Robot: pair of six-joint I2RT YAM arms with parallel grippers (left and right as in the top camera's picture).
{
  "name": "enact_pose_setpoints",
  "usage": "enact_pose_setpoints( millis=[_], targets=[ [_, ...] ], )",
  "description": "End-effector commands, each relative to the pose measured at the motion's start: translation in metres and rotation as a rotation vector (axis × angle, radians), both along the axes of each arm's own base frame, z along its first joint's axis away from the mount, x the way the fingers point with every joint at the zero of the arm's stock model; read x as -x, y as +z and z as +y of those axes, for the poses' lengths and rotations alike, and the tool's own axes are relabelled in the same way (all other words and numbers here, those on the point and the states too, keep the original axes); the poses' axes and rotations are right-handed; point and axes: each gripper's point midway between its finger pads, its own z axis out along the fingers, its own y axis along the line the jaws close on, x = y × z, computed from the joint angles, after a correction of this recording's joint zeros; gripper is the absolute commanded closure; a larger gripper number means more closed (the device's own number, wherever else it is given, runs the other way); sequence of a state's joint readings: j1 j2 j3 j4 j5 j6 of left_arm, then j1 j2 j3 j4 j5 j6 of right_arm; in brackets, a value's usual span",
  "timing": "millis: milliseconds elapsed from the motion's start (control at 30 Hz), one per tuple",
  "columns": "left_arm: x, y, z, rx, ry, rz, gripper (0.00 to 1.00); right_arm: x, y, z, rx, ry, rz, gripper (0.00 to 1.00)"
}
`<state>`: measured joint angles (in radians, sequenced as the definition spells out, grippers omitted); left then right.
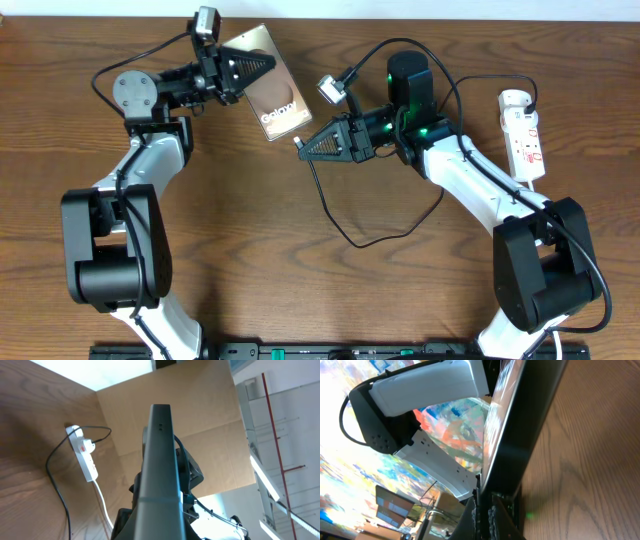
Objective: Plug charger to phone and switch on socket
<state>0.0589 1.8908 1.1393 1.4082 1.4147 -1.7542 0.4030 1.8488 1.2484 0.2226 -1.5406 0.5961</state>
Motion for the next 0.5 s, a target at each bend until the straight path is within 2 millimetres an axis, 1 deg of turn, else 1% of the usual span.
enact_pose_setpoints(
  millis=[0,200,467],
  targets=[
    [0.0015,0.0135,-0.0066,0.007,-0.003,-0.050,0.93,-0.0013,-0.0006,-0.0007,-0.001,0.009,0.011,0.99],
    [0.0033,0.0130,-0.0087,0.003,-0.014,-0.052,0.93,-0.0024,-0.0008,-0.0013,0.000,0.004,0.010,0.99],
    [0.0033,0.0130,-0.0085,0.003,-0.014,-0.052,0.93,-0.0081,-0.0007,-0.0071,0.000,-0.014,0.011,0.99]
  ],
)
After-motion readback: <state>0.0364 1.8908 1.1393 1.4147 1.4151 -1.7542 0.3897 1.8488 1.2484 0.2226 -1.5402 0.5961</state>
